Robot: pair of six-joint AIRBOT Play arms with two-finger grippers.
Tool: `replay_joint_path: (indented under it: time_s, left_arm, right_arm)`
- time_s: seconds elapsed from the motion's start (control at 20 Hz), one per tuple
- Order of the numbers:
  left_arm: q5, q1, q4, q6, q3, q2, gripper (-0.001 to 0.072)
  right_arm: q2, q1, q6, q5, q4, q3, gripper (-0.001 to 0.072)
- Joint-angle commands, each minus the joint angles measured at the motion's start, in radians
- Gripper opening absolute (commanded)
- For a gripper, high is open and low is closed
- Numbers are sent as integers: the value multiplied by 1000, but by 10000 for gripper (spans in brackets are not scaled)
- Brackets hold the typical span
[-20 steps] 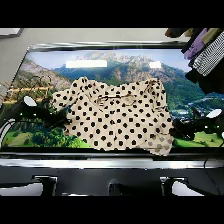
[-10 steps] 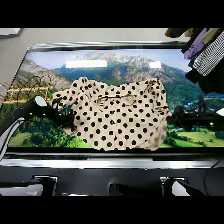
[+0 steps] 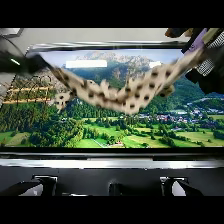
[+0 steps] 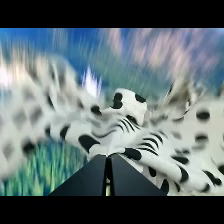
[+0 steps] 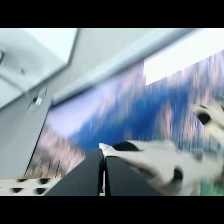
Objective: Fold the clothes and pants, and hang the long-sleeved shirts on hangers.
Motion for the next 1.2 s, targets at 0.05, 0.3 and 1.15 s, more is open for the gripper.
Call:
replay_joint_path:
  time_s: [0.05,0.3,1.15]
  left_arm:
    - [127,53,65,-55,256,195,15]
    - [118,65,193,-158,228,410,15]
    - [150,-24,114,-232,-108,-131,16]
  right_arm:
    - [143,-1,166,-143,-286,335,21]
    - [370,-1,245,-185,-534,367,21]
    - [-434,204,319,107,-393,365,22]
